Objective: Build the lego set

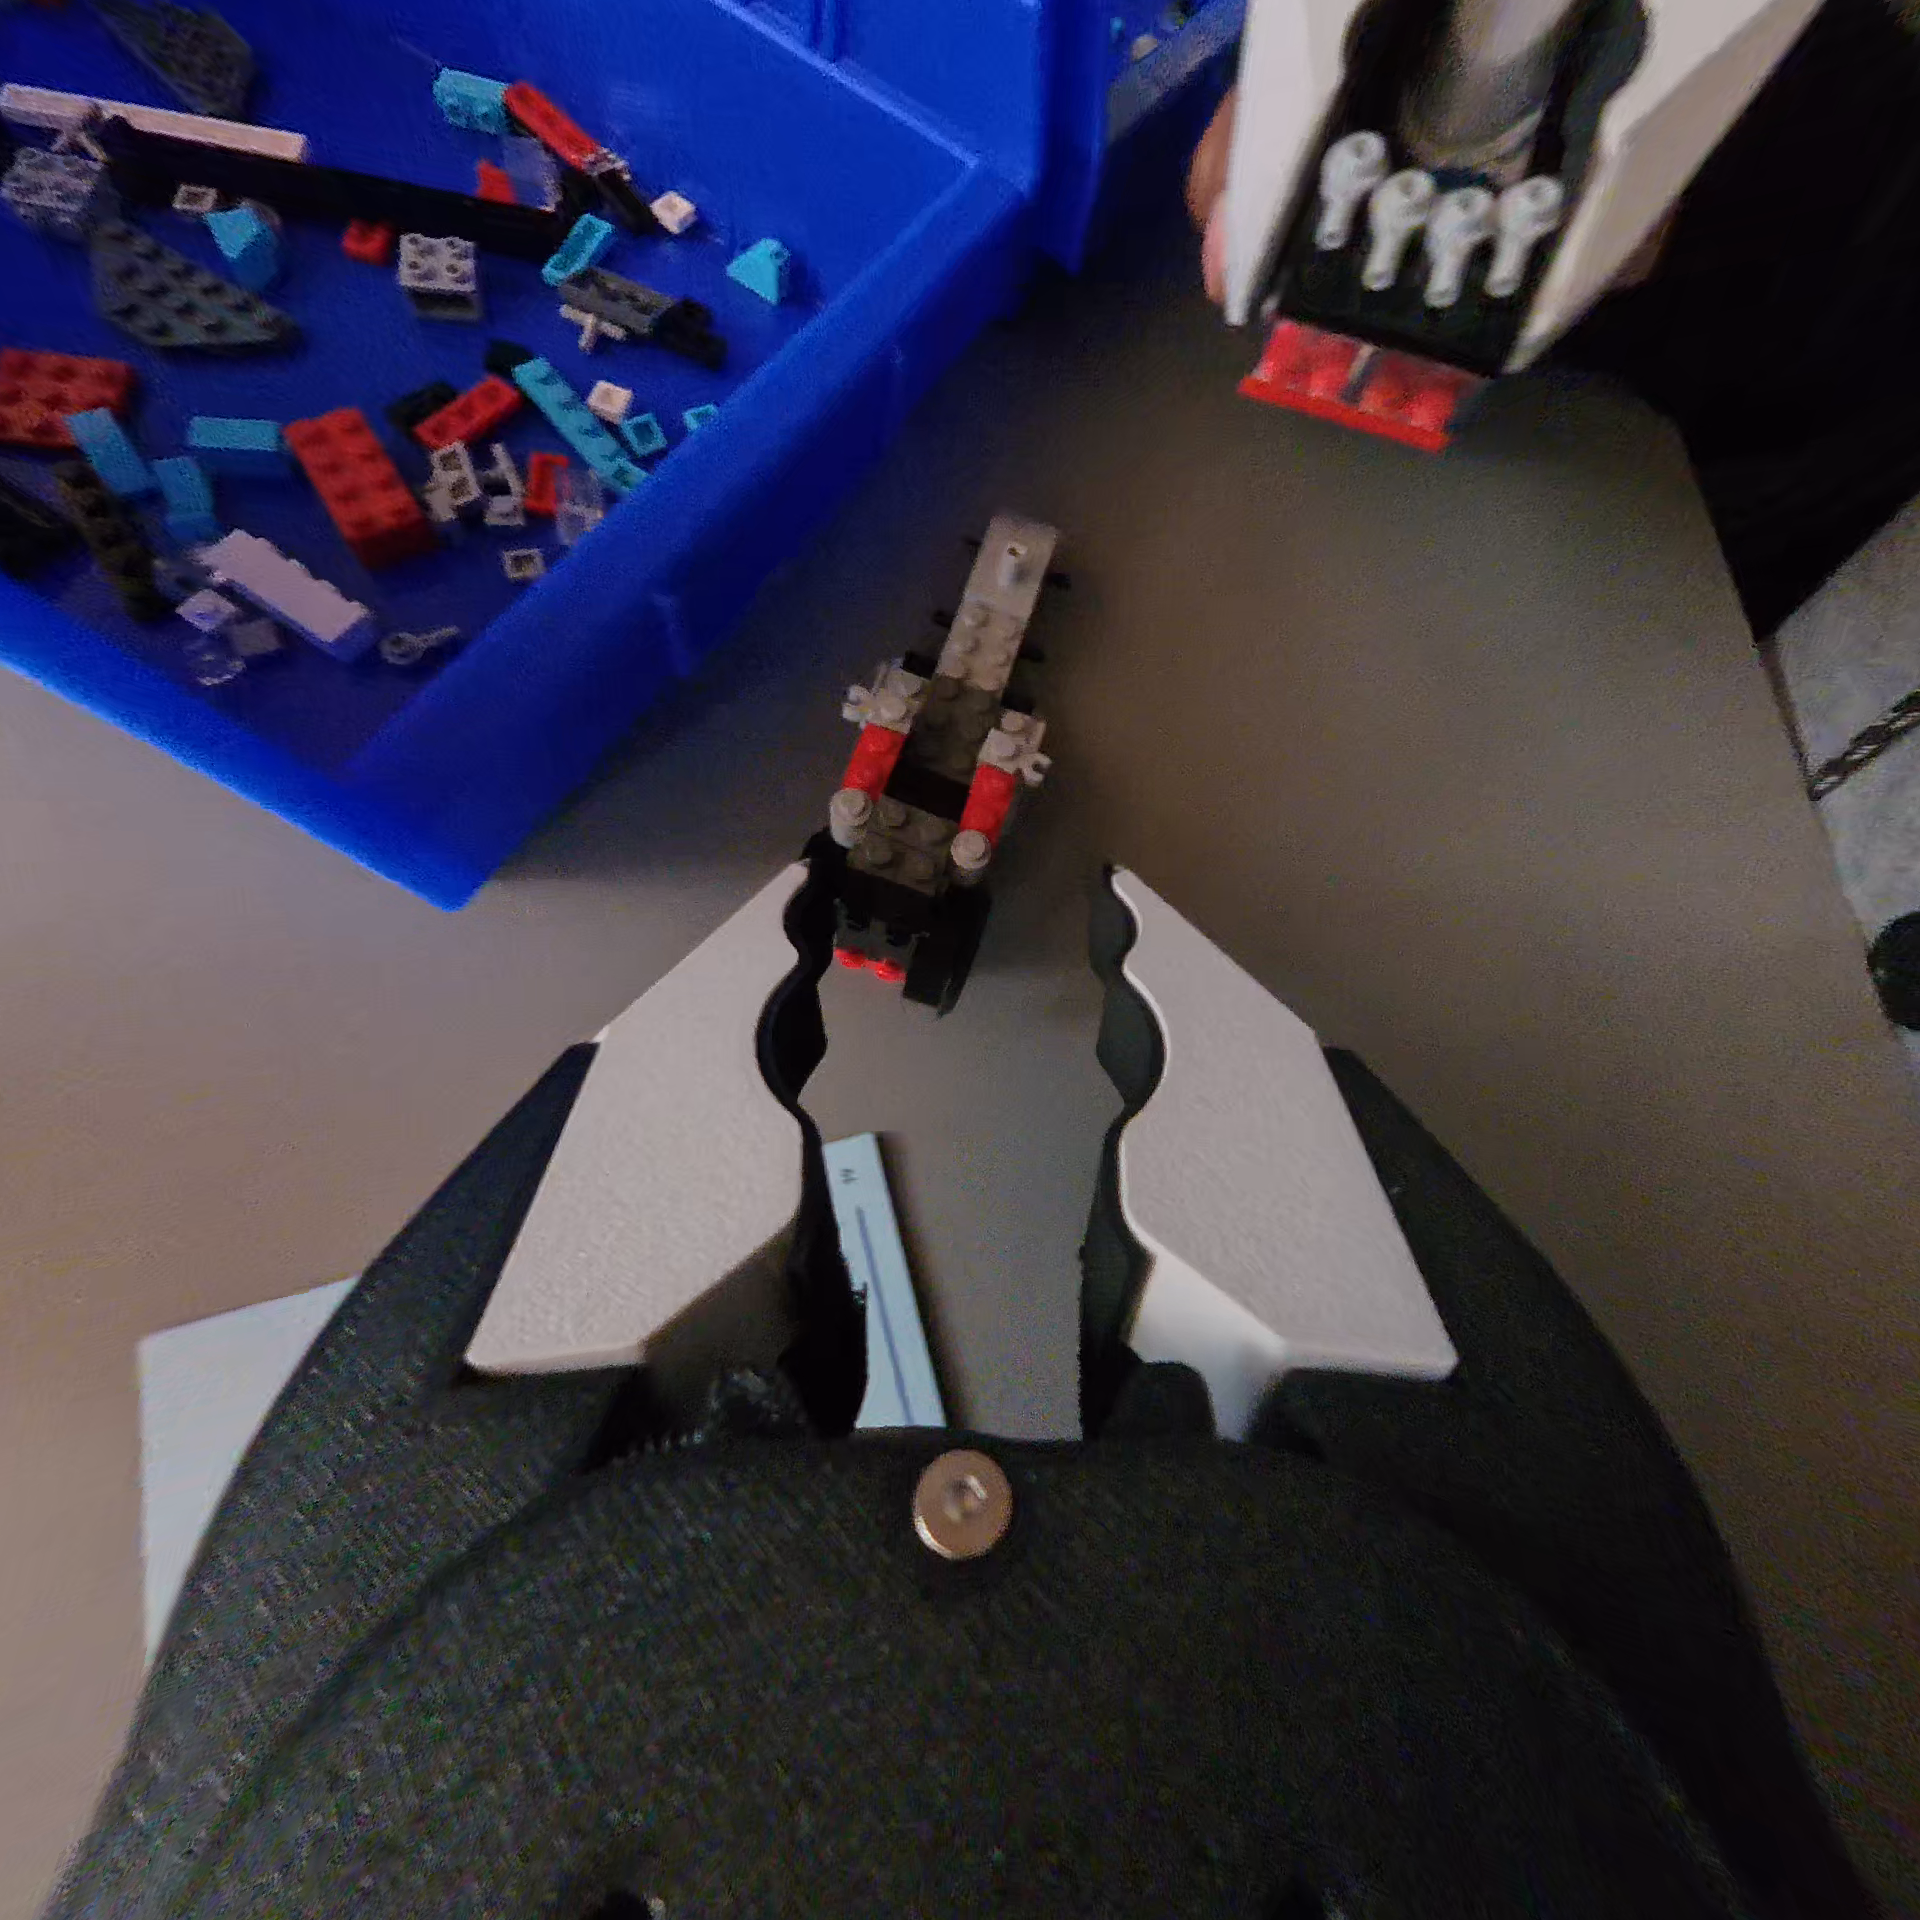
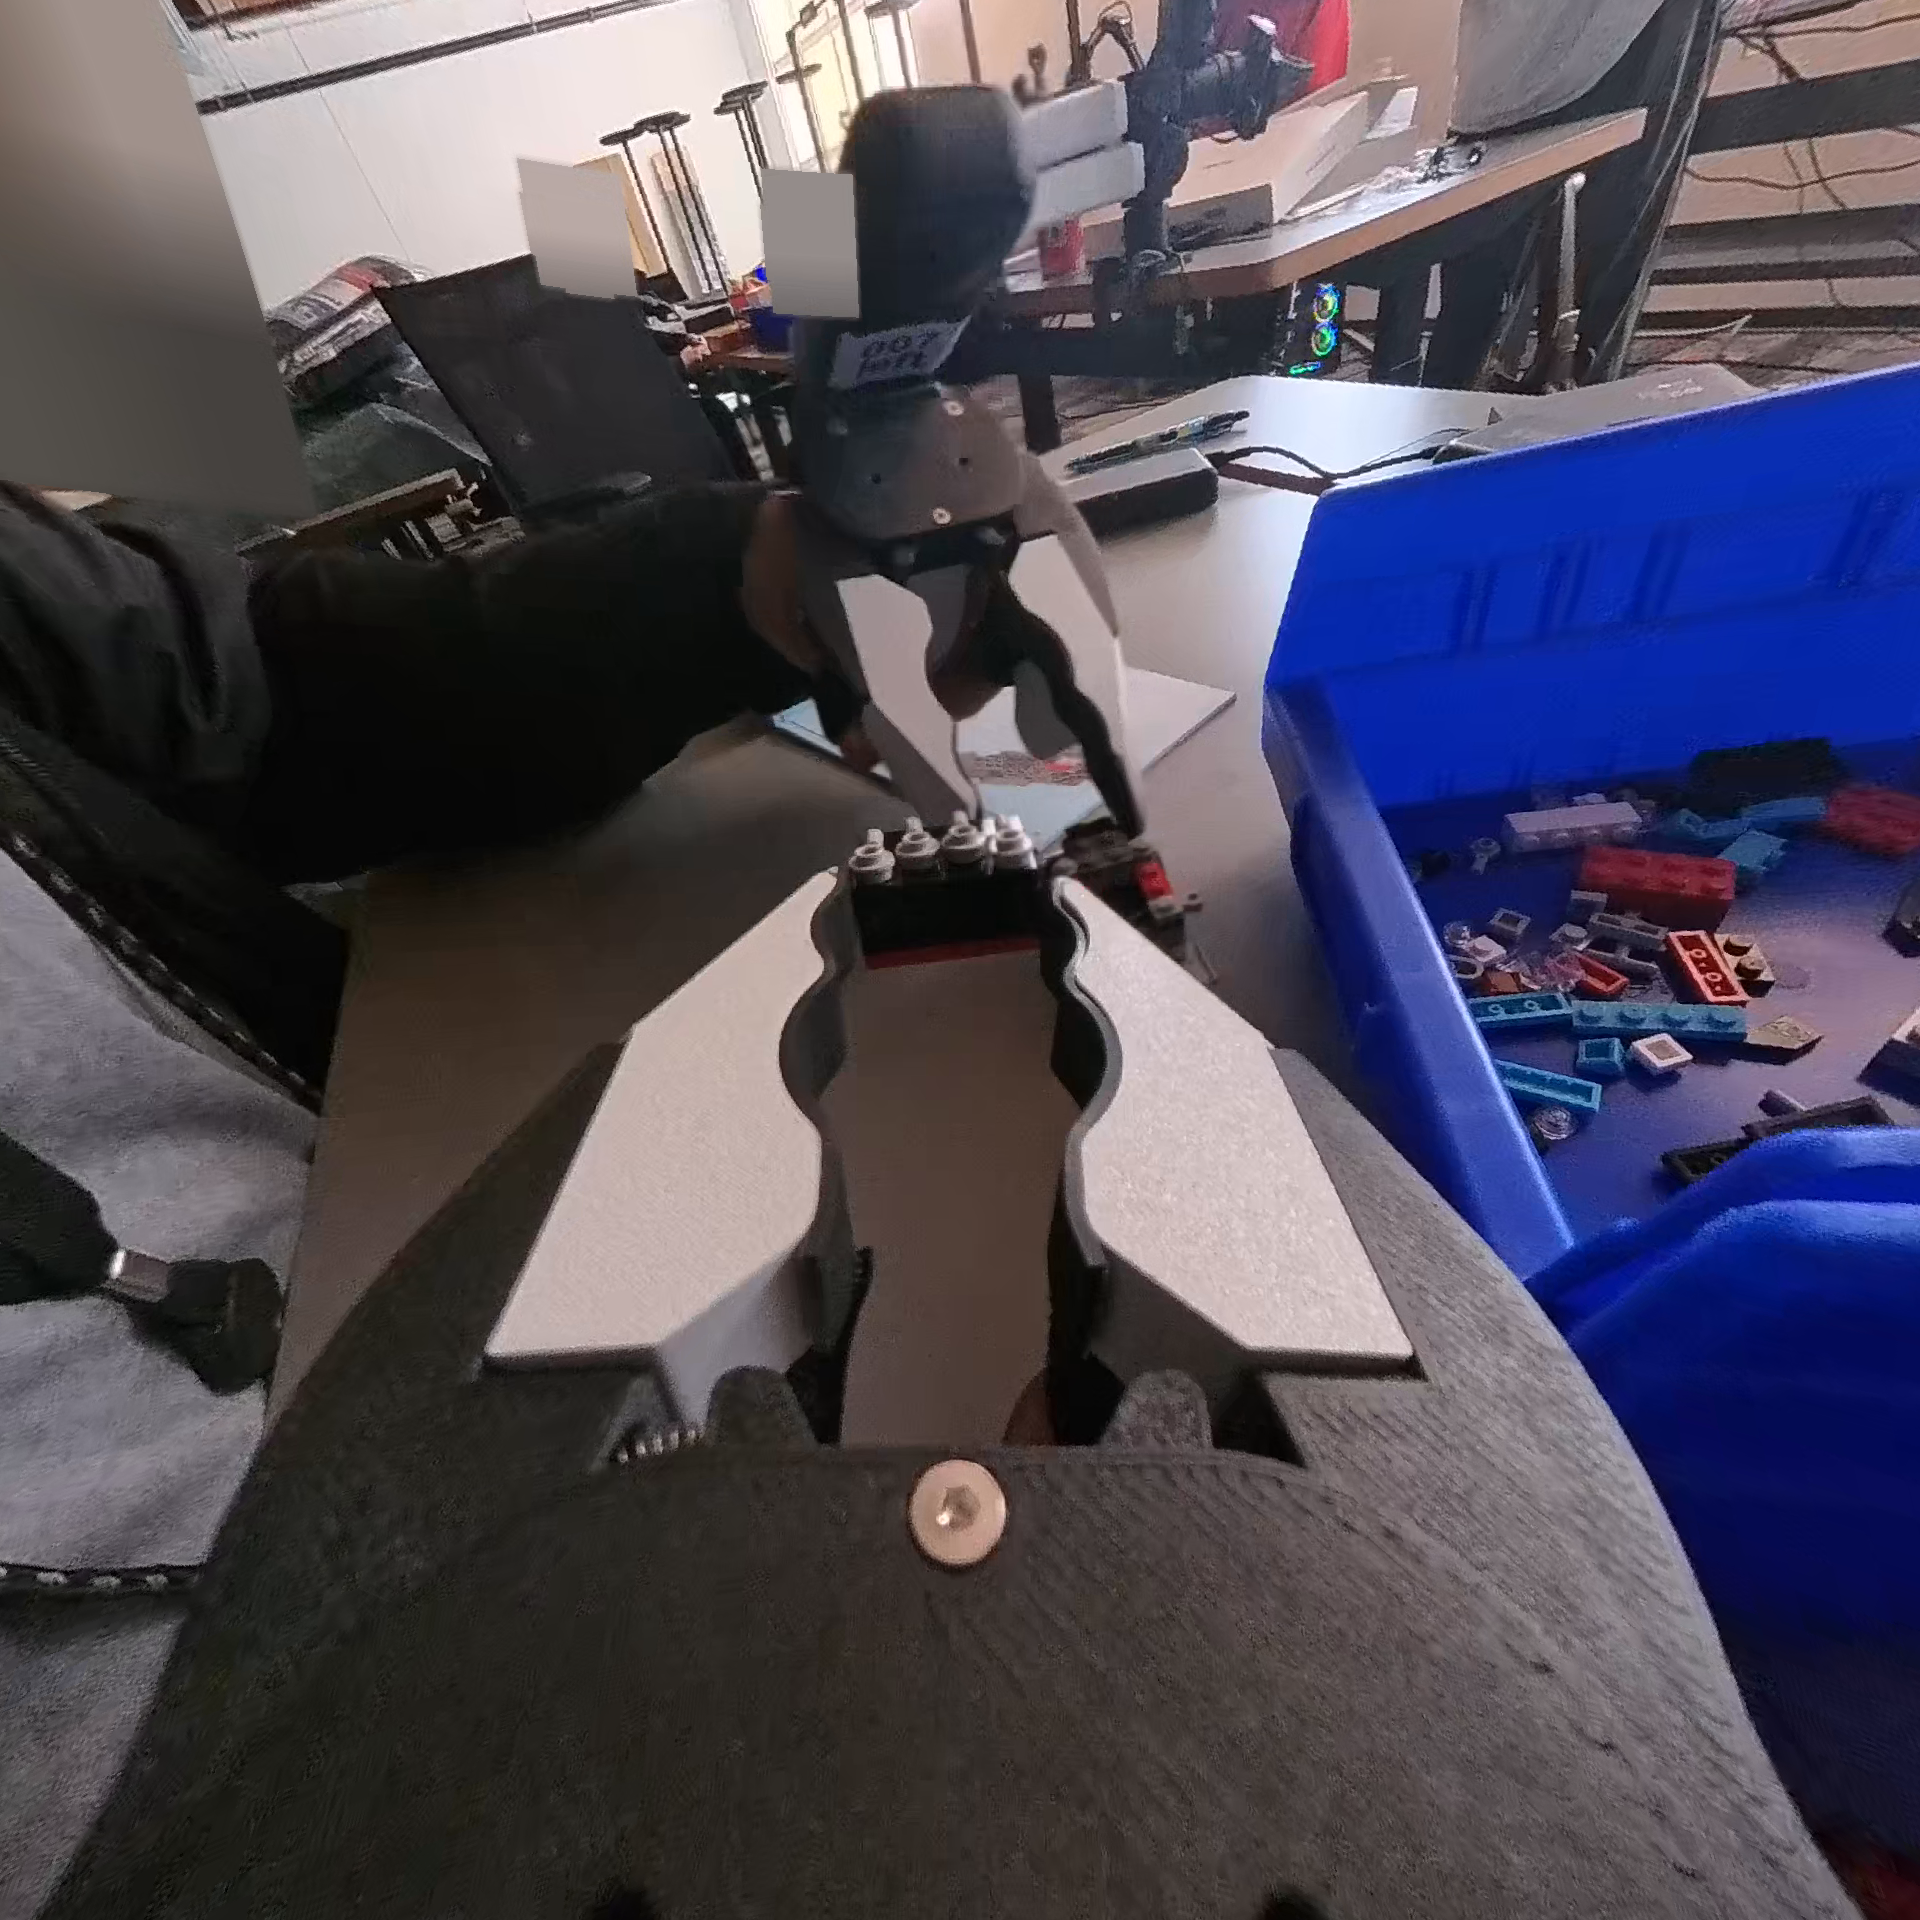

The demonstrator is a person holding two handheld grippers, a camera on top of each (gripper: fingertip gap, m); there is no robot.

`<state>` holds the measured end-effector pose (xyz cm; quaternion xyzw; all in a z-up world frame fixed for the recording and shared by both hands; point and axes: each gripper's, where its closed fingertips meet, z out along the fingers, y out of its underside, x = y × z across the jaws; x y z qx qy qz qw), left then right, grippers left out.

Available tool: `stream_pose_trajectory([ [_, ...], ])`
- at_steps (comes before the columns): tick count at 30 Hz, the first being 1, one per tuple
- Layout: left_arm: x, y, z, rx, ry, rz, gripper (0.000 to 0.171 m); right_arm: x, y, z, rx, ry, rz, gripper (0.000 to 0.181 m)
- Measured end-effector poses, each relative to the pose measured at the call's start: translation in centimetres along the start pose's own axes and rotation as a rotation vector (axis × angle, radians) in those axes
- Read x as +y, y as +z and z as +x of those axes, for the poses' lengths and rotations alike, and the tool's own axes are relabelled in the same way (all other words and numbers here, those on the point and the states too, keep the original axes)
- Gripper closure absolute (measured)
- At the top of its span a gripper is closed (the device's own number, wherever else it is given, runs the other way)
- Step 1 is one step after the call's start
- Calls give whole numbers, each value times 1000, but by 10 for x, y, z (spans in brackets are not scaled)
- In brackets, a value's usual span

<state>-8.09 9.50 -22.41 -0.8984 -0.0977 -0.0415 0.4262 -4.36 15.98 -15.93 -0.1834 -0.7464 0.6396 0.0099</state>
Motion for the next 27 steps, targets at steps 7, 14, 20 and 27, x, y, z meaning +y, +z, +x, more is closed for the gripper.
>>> stream_pose_trajectory([
  [7,10,-39,13,-83,-77,64,120,5,0,2,2,2,-12,145],
  [14,47,-84,37,-175,-180,89,119,12,2,2,-16,24,-22,145],
  [20,51,-82,60,-160,-222,148,119,13,4,1,-30,35,-25,145],
  [27,61,-82,86,-148,-276,204,118,13,4,2,-20,38,-23,145],
])
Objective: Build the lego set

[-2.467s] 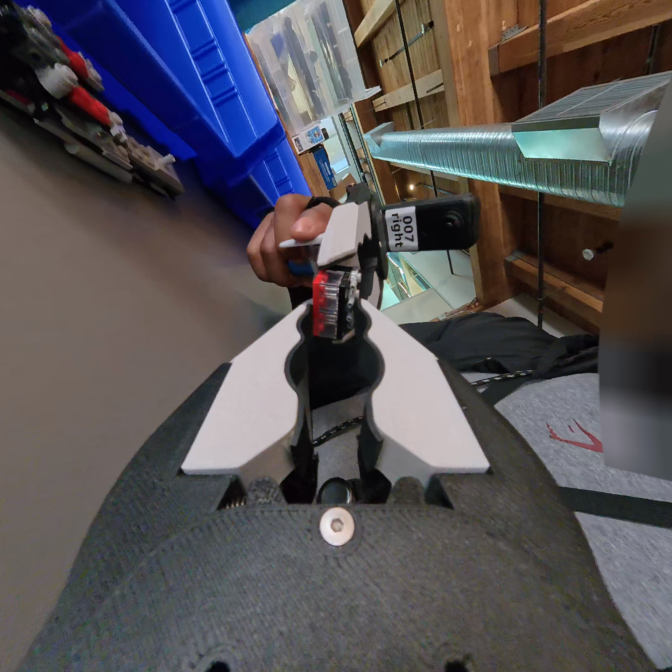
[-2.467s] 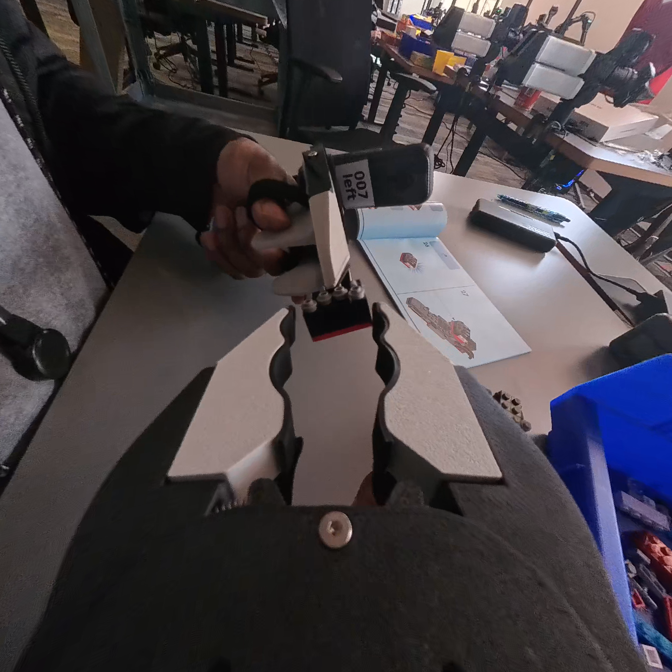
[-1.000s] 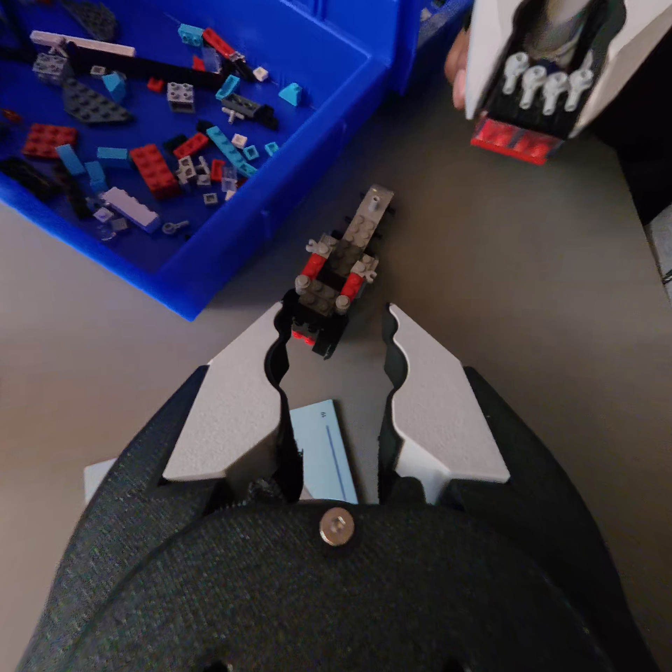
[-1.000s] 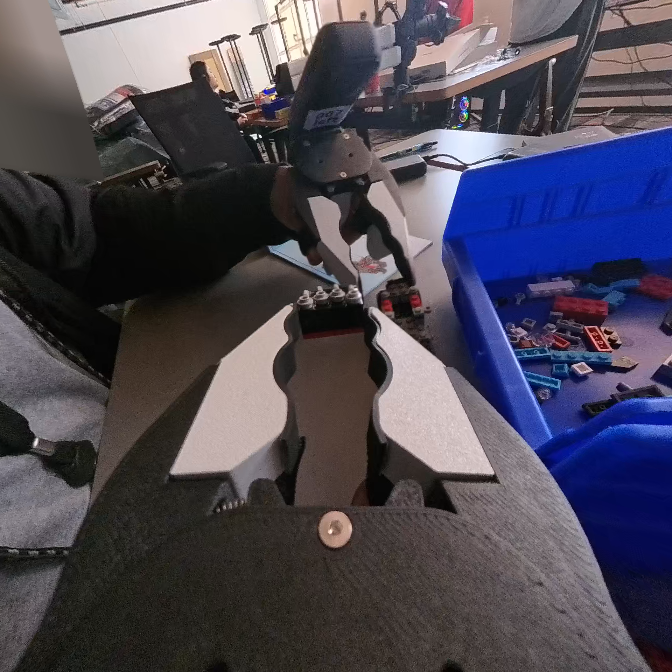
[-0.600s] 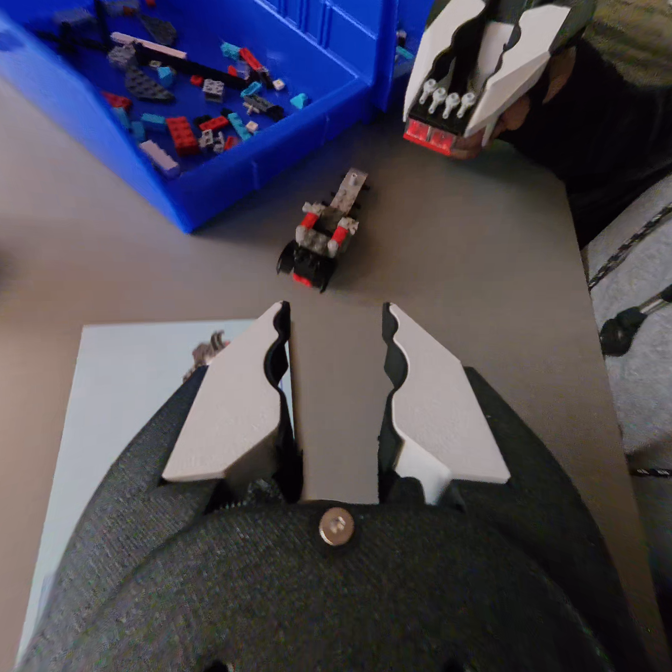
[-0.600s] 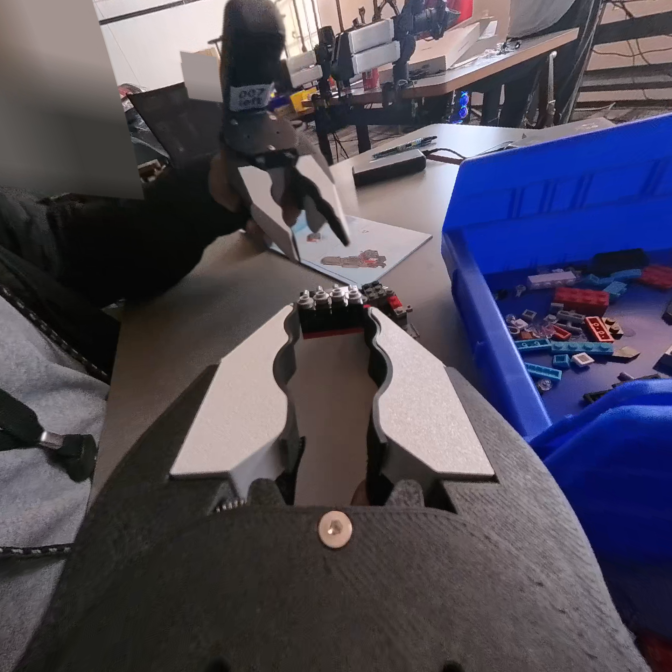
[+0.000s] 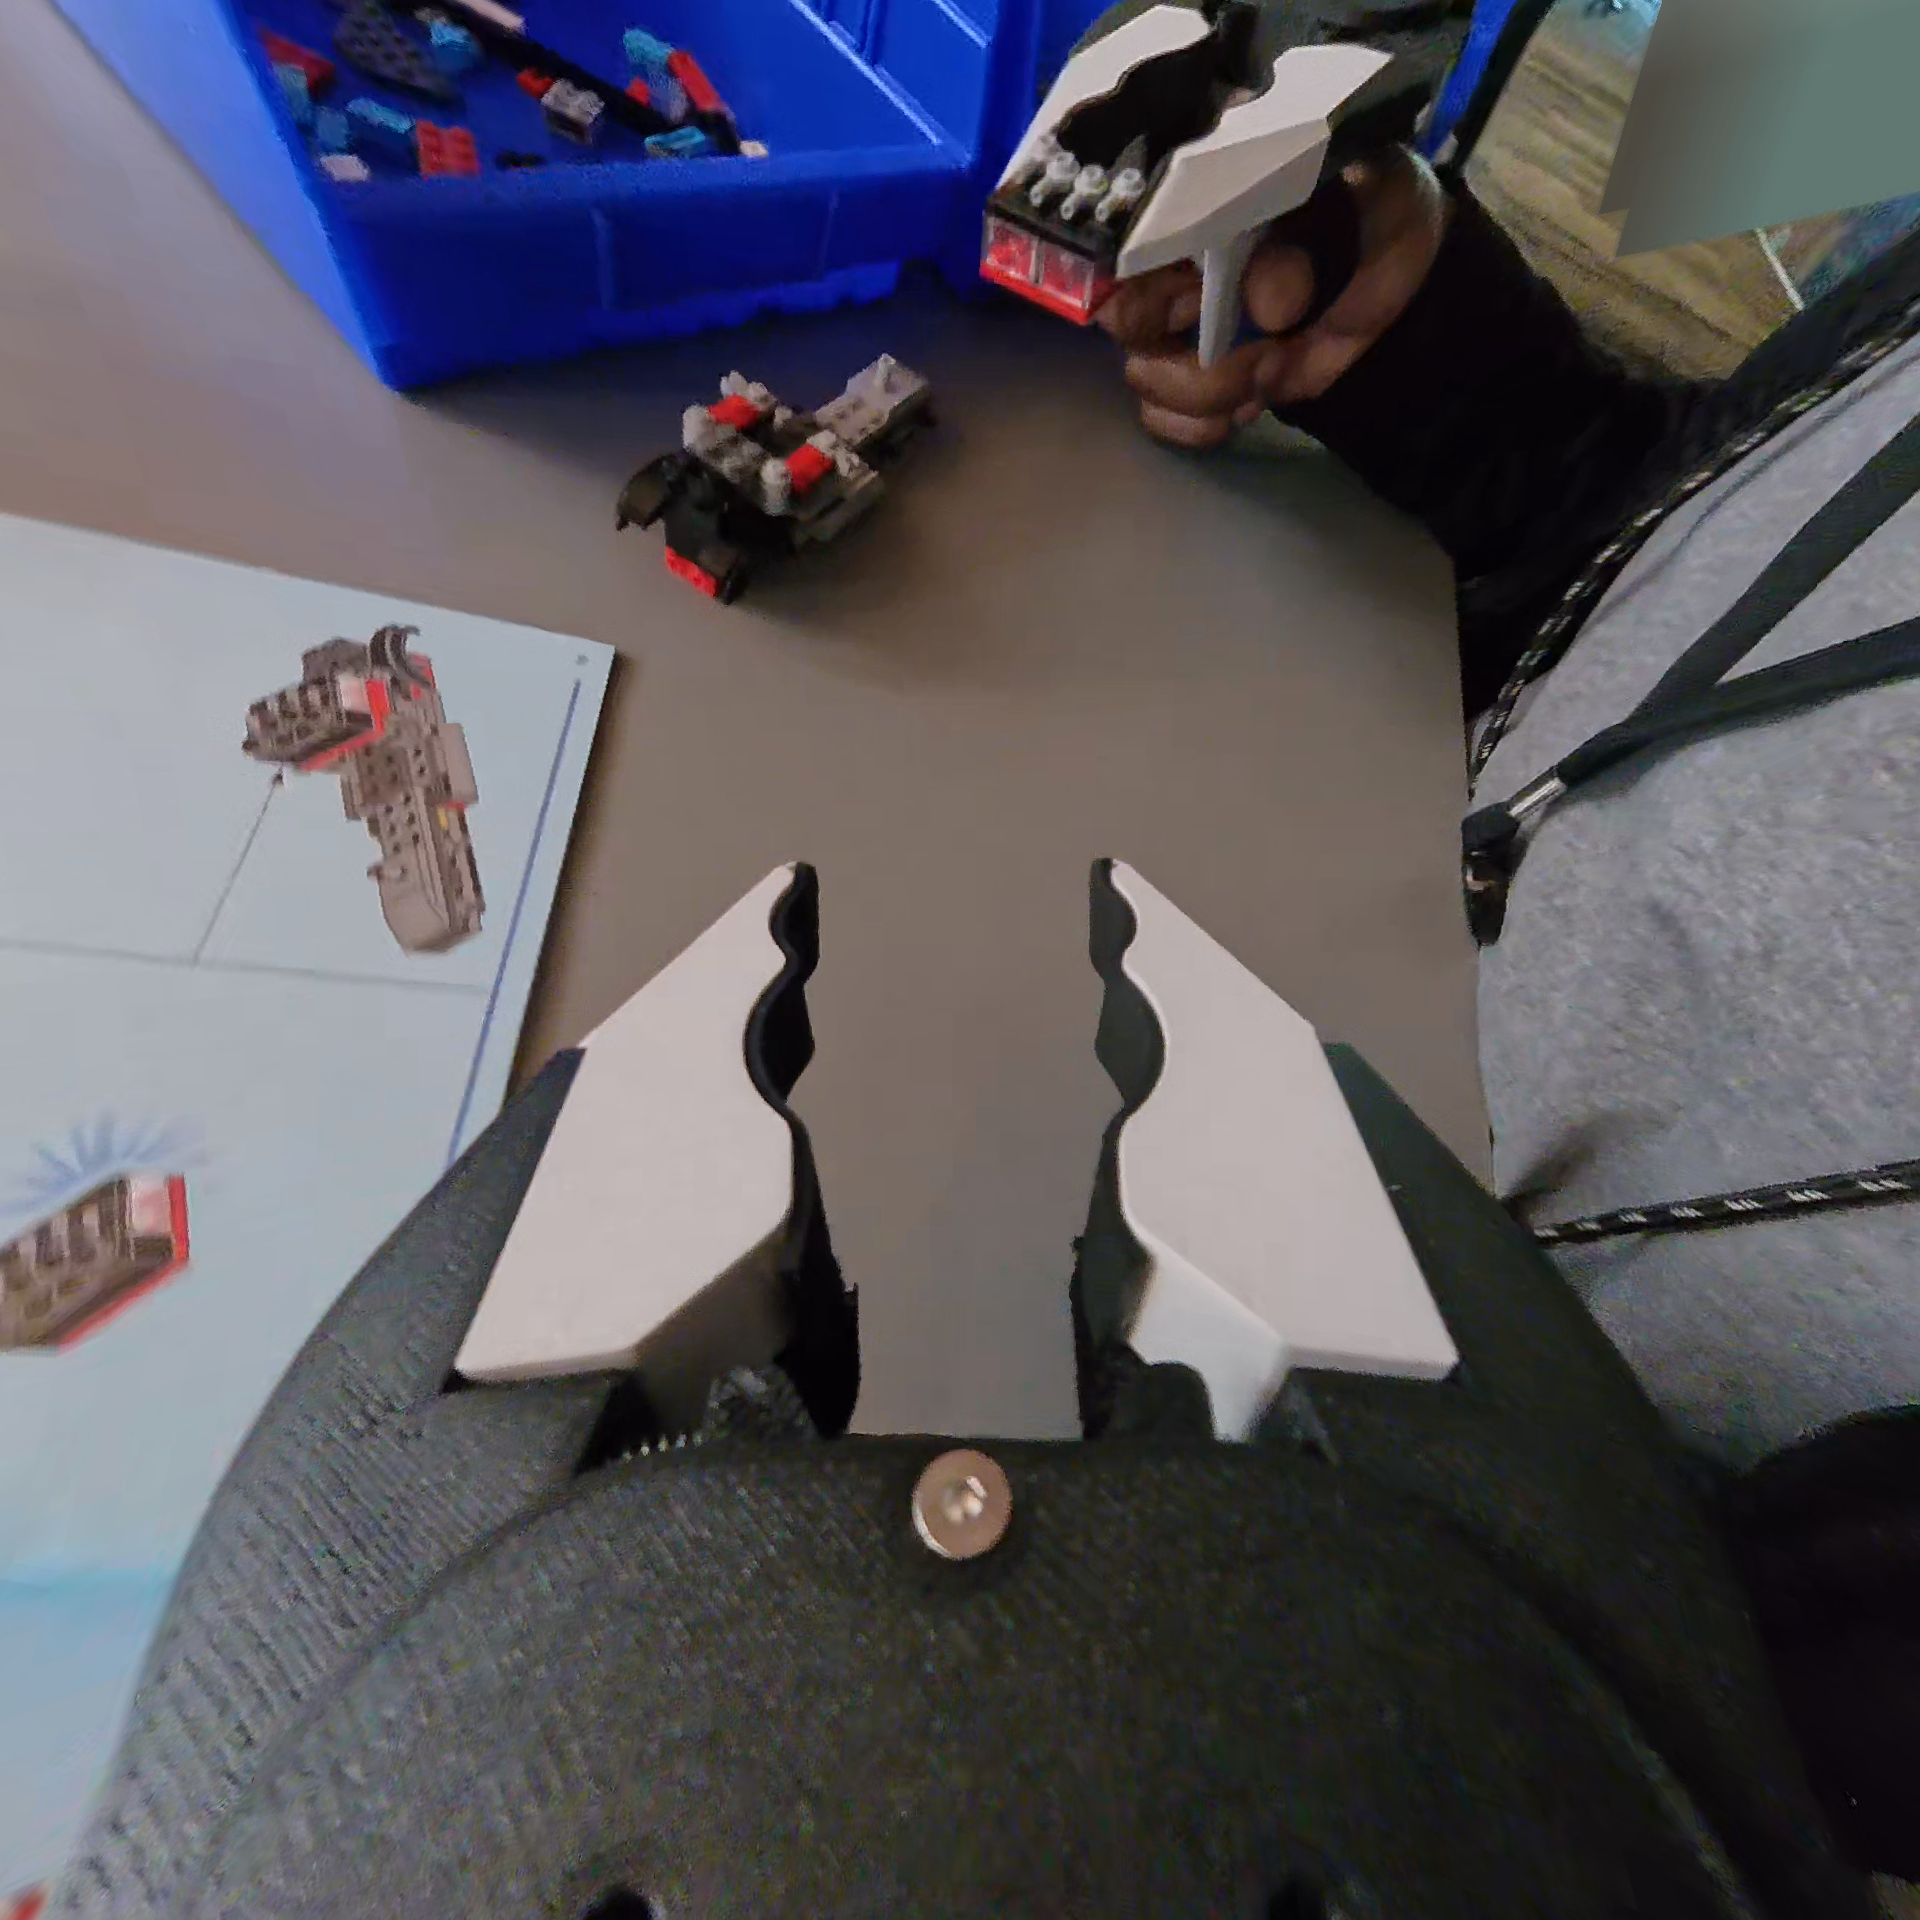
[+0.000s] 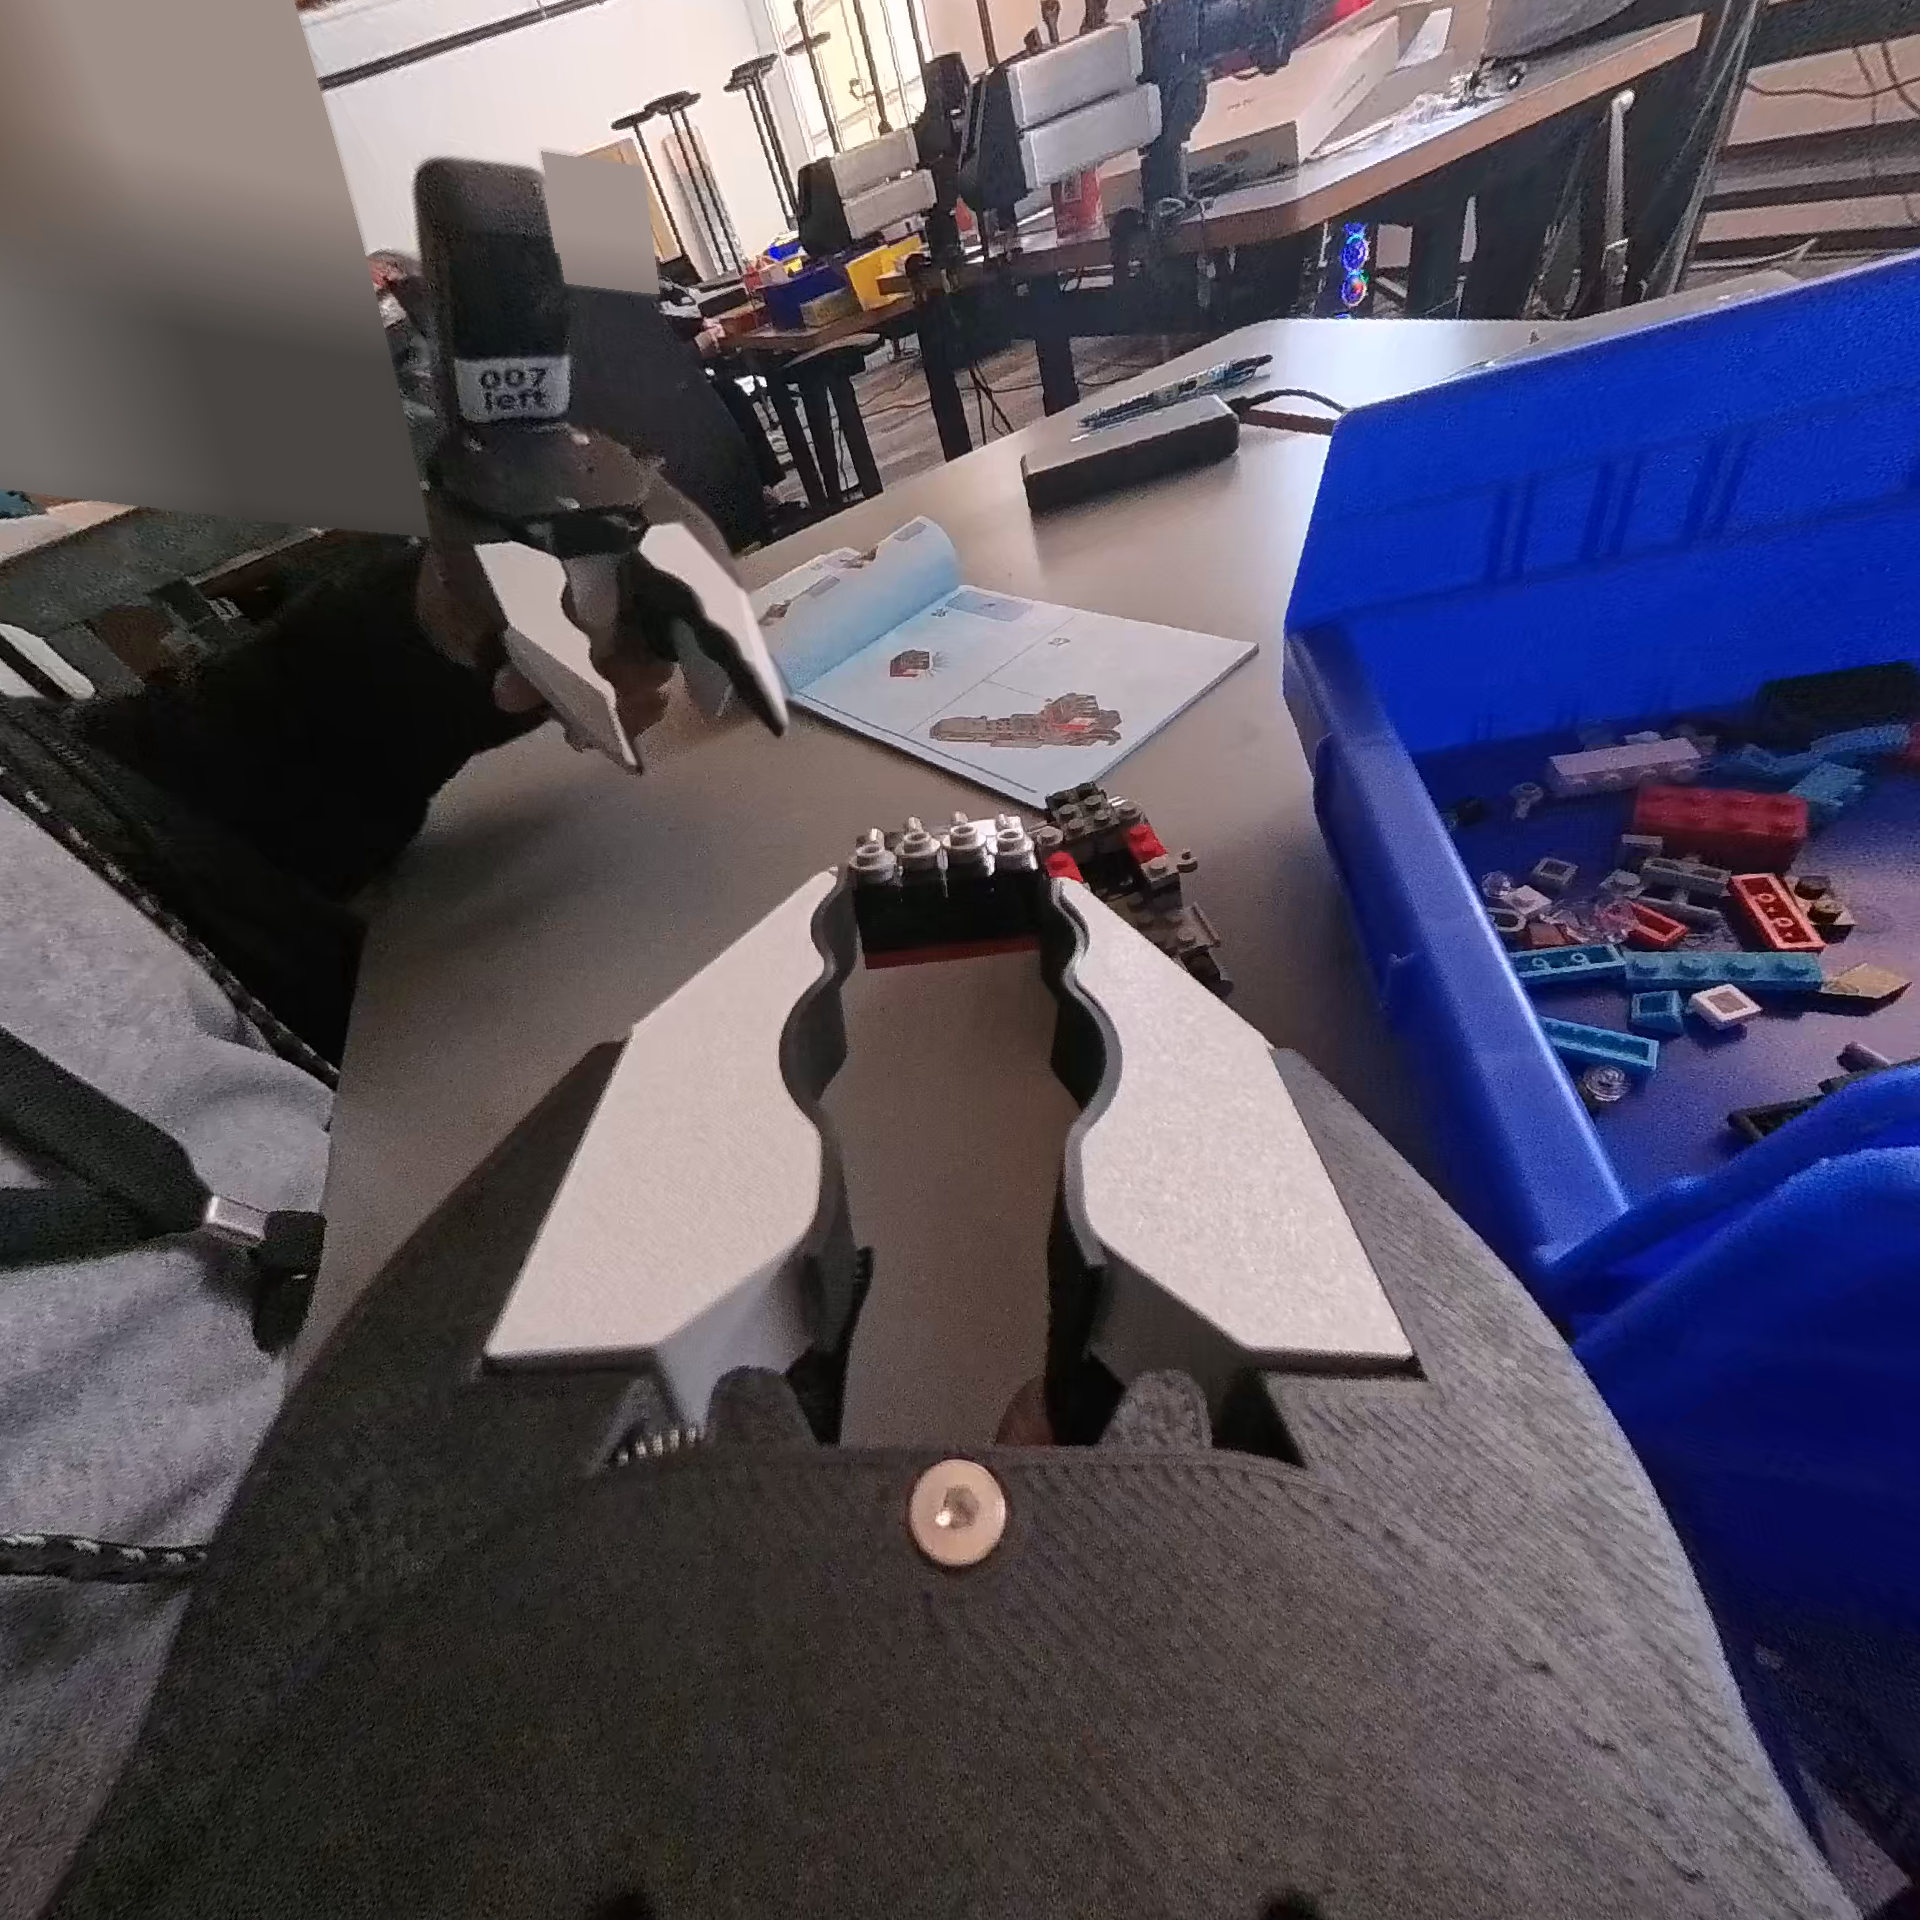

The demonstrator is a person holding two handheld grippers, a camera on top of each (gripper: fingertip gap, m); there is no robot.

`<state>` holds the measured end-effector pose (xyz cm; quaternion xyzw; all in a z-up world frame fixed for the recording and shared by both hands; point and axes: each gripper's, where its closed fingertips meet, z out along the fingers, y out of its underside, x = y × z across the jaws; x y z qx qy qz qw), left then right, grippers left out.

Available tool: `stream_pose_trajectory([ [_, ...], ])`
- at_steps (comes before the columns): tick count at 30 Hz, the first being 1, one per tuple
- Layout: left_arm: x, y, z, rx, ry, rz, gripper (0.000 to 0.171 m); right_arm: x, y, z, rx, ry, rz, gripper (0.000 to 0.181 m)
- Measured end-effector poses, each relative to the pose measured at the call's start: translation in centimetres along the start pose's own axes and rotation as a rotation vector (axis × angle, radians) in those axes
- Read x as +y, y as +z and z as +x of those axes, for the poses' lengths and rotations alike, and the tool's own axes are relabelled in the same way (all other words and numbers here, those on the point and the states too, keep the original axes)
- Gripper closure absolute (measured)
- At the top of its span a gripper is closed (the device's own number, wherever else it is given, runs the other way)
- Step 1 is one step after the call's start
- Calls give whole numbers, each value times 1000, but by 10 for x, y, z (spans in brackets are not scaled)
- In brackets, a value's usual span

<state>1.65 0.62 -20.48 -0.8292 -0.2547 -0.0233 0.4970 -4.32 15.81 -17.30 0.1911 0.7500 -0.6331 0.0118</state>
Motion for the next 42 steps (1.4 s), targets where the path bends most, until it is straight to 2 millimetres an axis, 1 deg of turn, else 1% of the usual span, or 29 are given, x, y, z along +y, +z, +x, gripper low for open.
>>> stream_pose_trajectory([
  [3,14,-11,-2,-45,-44,10,118,1,2,0,-3,5,-10,145],
  [7,24,-22,-2,-81,-77,26,117,2,7,-2,-5,-4,-20,145],
  [13,36,-30,2,-105,-90,40,118,3,11,-5,0,-20,-29,145],
  [16,32,-30,2,-106,-69,52,118,3,13,-6,3,-27,-32,145],
  [22,9,-19,-2,-81,-6,78,117,3,12,-6,8,-37,-29,145],
  [26,-16,-3,-8,-64,49,98,113,3,10,-4,14,-42,-31,145],
  [29,-41,21,-11,-32,118,101,110,2,11,-3,13,-47,-33,145],
  [31,-51,41,-22,-31,146,73,107,1,12,-3,14,-54,-37,145],
  [33,-55,62,-33,-32,181,17,102,0,11,-3,17,-59,-37,145],
  [36,-58,87,-45,-17,233,-58,102,-1,9,-2,23,-56,-32,145],
  [39,-61,103,-57,-15,292,-113,102,-1,9,0,24,-50,-29,145],
  [42,-59,115,-65,1,329,-171,102,-1,10,2,17,-40,-34,145],
])
